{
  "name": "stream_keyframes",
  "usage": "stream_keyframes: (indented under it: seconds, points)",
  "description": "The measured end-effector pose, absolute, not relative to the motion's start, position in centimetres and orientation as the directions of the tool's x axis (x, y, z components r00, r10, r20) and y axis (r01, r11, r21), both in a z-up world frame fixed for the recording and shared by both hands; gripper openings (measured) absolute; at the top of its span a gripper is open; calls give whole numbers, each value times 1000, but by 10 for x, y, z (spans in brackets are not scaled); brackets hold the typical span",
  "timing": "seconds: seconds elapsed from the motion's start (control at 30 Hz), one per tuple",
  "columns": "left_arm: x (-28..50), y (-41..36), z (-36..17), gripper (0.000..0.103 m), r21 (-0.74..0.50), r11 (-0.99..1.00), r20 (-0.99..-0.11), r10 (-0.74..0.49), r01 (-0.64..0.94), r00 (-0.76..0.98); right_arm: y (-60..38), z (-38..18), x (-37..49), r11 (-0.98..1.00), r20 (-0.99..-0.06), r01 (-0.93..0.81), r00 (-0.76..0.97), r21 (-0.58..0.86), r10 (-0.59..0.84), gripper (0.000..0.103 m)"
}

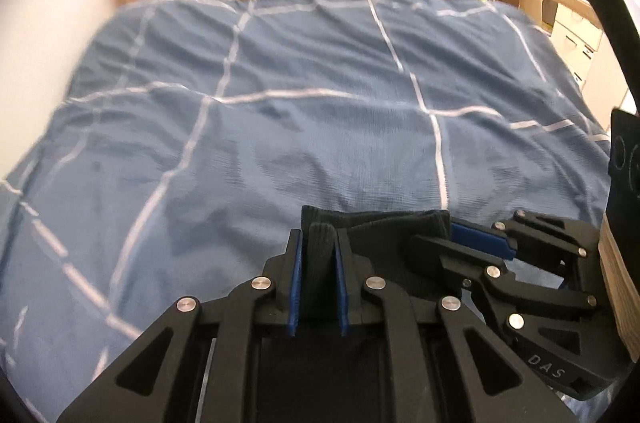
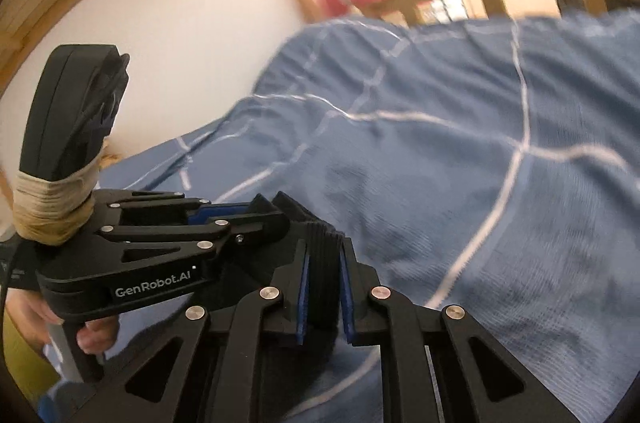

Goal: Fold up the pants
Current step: 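Lift the pants end with both grippers and fold it over onto the strip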

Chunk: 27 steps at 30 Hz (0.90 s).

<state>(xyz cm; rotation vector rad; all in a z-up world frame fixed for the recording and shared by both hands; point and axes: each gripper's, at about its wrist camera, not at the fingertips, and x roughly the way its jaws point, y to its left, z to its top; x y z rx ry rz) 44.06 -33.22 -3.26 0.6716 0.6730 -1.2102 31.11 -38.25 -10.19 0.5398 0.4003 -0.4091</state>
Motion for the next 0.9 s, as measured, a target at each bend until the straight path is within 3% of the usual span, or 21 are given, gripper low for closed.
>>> stream_keyframes:
  seconds: [0.43,0.9]
  points:
    - [404,-213,27,15,195,343,-593,-705,919,389,-286,-22,295,924,-343,320,909,212,-236,14]
    - [396,-115,43,15,139,400,-544,-733,906,408,-191,4,283,962,-315,246,928,118,-198,14]
